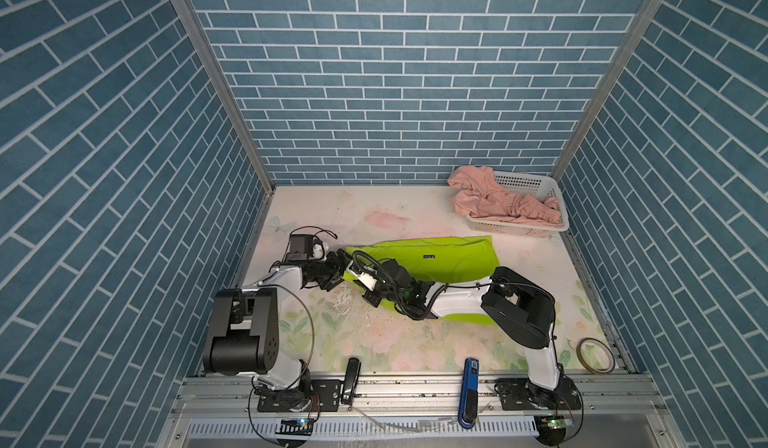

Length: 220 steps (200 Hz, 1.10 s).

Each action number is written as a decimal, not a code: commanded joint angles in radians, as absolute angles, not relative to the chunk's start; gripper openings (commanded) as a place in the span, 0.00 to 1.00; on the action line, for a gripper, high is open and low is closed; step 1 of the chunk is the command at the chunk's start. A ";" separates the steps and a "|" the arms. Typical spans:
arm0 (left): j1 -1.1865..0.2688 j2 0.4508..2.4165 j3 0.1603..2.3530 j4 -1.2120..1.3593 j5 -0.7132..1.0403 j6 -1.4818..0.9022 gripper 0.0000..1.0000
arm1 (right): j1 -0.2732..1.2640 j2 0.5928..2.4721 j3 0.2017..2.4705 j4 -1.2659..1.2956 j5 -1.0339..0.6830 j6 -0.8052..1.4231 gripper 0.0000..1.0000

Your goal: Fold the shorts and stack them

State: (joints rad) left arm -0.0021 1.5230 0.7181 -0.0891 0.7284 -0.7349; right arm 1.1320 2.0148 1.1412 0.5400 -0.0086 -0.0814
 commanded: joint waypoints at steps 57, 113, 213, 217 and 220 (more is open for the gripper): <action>0.003 1.430 0.798 -0.285 0.667 -0.603 0.00 | 1.119 1.844 1.087 0.582 -0.083 0.021 0.53; 0.299 1.217 0.926 -0.731 0.697 -0.365 0.00 | 1.006 1.590 0.984 0.159 -0.190 0.089 0.50; 0.417 1.244 1.175 -0.883 0.739 -0.336 0.00 | 1.114 2.140 1.422 0.019 -0.519 0.182 0.04; 0.417 1.248 1.182 -0.889 0.737 -0.335 0.00 | 1.114 2.156 1.440 -0.011 -0.514 0.183 0.03; 0.416 1.251 1.187 -0.893 0.733 -0.334 0.00 | 1.114 2.162 1.452 -0.035 -0.508 0.179 0.02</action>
